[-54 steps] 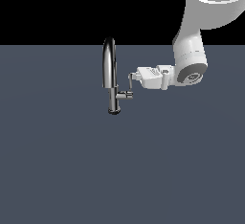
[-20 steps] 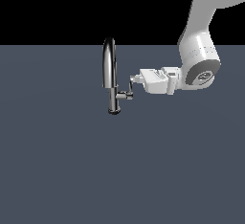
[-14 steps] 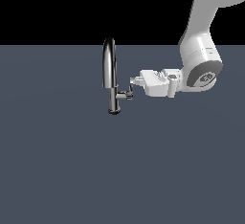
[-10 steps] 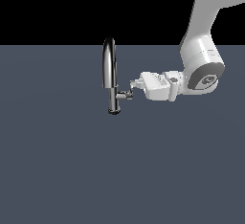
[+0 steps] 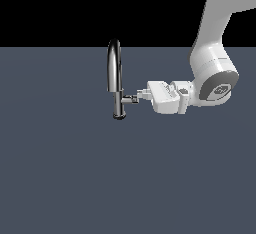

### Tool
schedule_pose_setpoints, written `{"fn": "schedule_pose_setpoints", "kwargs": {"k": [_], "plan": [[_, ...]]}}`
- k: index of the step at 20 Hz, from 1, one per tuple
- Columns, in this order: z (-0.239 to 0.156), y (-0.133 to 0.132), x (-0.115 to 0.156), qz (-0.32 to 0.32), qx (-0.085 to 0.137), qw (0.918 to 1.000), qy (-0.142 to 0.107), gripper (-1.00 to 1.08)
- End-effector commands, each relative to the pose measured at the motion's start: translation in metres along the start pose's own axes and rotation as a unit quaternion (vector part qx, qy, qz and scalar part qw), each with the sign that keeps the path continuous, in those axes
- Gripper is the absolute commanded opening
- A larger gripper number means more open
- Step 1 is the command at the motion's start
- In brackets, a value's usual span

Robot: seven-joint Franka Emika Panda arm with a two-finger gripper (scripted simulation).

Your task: Turn on the faucet by rotating a designated handle.

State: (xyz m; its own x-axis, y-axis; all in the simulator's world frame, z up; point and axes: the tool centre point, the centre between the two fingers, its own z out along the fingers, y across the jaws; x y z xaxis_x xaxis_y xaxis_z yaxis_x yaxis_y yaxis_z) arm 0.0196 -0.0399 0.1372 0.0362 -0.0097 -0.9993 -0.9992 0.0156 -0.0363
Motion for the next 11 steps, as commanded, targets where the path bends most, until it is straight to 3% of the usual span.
{"fn": "schedule_pose_setpoints", "kwargs": {"k": [1, 11], "plan": [[0.002, 0.005, 0.017, 0.005, -0.001, 1.0, -0.001, -1.0], [0.008, 0.021, 0.072, 0.013, -0.006, 0.9999, -0.005, -1.0]]}}
